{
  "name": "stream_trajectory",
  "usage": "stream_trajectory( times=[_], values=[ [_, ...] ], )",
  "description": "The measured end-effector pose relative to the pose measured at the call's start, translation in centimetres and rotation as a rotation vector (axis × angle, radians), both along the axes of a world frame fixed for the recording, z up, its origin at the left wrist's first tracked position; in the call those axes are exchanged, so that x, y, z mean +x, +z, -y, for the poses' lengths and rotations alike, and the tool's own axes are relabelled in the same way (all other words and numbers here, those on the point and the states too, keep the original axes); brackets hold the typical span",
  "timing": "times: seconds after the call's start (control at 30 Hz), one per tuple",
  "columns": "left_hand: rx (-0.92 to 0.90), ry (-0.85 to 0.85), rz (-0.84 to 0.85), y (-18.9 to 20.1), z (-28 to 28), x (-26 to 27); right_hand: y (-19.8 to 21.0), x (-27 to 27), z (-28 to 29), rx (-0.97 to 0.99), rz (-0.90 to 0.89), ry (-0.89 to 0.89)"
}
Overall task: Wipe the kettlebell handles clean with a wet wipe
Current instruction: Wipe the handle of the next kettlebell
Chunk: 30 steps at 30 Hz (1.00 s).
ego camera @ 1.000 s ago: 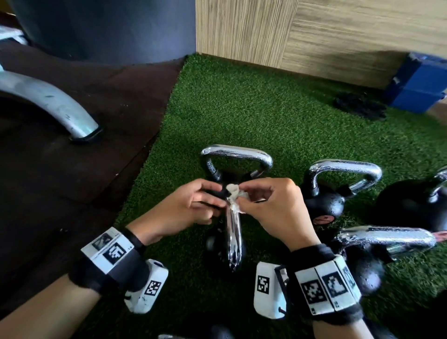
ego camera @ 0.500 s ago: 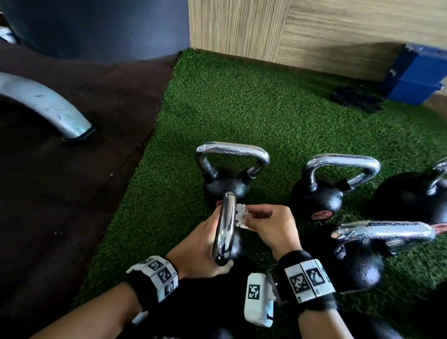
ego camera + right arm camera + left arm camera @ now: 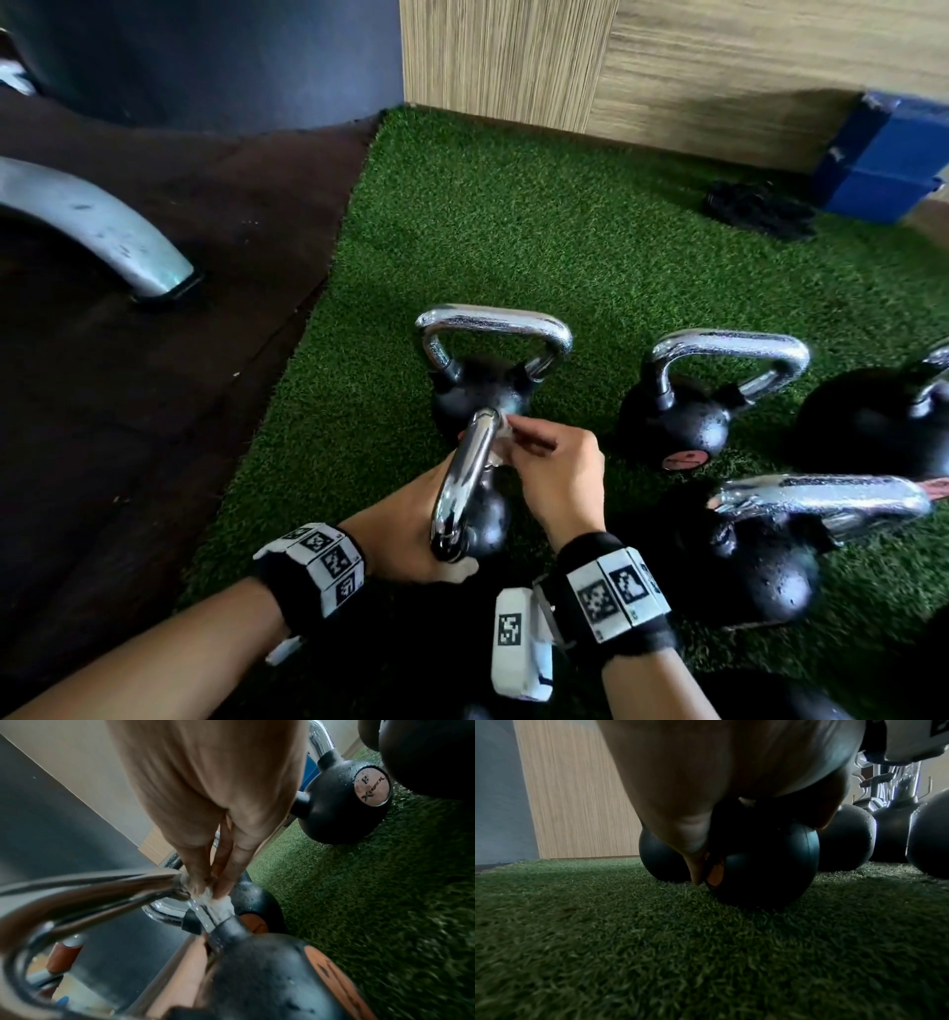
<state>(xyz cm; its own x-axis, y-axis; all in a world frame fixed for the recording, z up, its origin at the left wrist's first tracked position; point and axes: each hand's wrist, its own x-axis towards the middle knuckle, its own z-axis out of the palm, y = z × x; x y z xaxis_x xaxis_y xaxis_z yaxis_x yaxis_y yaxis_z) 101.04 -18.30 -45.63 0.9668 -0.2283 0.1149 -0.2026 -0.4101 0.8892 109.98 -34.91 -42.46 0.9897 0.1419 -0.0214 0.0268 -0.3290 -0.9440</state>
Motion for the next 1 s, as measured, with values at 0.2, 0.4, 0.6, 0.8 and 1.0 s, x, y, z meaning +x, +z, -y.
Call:
stream_trajectory(
  times=[0.2, 0.4, 0.6, 0.8, 1.0],
  values=[
    [0.078, 0.019, -0.09, -0.5, -0.1, 0.3, 1.0, -0.1, 0.1, -0.05, 0.134, 0.035],
    [0.285, -0.039, -0.227, 0.0, -0.9, 1.3, 4.0, -1.3, 0.1, -0.098, 0.454, 0.261],
    [0.372, -0.088, -0.207, 0.2, -1.2, 1.8, 6.0, 0.1, 0.0, -0.197, 0.41, 0.381],
    [0.308, -0.114, -0.137, 0.8, -1.2, 1.6, 7.2, -1.1, 0.2, -0.148, 0.244, 0.542],
    [0.246, -0.1, -0.122, 0.2, -1.2, 1.8, 6.8, -1.3, 0.1, -0.043, -0.03, 0.524]
  ],
)
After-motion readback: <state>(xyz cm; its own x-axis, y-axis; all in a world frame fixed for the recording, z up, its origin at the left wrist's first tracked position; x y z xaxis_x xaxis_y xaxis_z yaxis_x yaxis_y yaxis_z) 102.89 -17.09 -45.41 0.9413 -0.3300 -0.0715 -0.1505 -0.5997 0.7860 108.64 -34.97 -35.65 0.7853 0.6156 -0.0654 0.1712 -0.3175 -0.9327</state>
